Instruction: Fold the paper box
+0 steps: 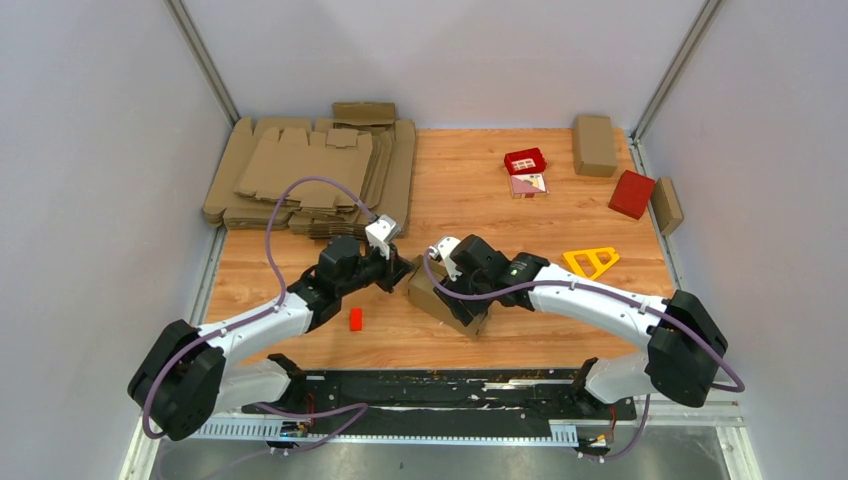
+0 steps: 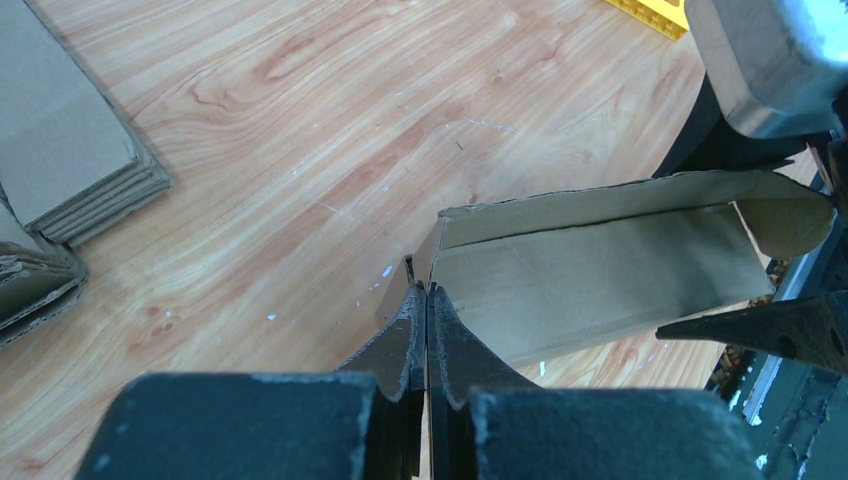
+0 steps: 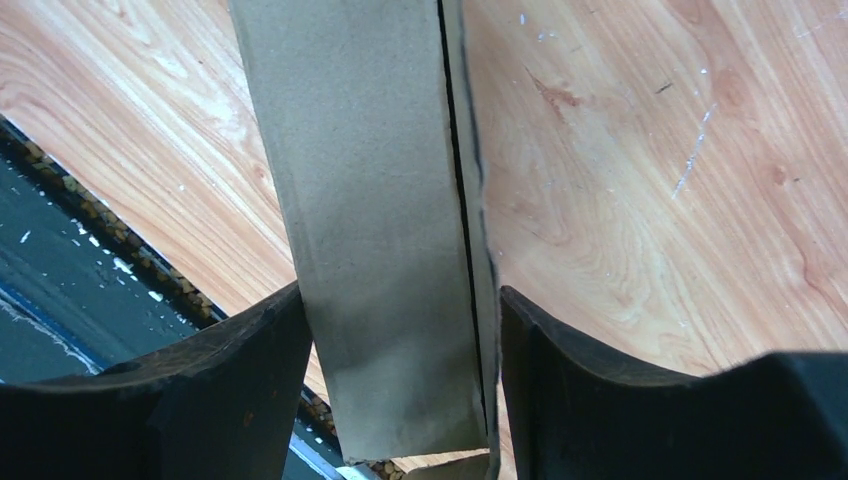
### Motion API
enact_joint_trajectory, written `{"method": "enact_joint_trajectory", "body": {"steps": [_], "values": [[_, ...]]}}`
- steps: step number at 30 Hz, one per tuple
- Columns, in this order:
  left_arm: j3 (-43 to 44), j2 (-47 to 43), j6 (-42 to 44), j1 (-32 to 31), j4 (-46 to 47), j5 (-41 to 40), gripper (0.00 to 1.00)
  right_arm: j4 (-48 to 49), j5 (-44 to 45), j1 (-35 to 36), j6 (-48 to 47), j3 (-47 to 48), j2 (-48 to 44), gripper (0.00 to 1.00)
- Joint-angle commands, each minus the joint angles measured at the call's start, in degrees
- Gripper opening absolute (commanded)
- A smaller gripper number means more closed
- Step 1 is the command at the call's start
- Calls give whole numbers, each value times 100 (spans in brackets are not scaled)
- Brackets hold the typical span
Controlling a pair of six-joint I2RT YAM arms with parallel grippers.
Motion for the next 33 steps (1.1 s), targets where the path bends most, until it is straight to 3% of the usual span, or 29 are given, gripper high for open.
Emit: {"method": "enact_joint_trajectory", "body": {"steps": [1,14,22,27,29,33], "values": [[57,88,190,-65,-490,-120,0,164,256,-34,17,132,-119,66],[-183,-67,43,-269,-613,-253,0,65,374,-43,117,140,-225,66],[-373,-257,-91,-374,-745,-456,0,-218,504,-35,373,96,-472,86],[-323,-251,-81,-403,-918,-745,0,-313,360,-34,900,-213,-1172,100],[-319,-287,-83,-403,-941,-783,0,-458,581,-34,1218,-356,-1506,100],[-341,-401,-92,-420,-949,-878,0,-764,917,-43,2096,-634,-2066,90]]}}
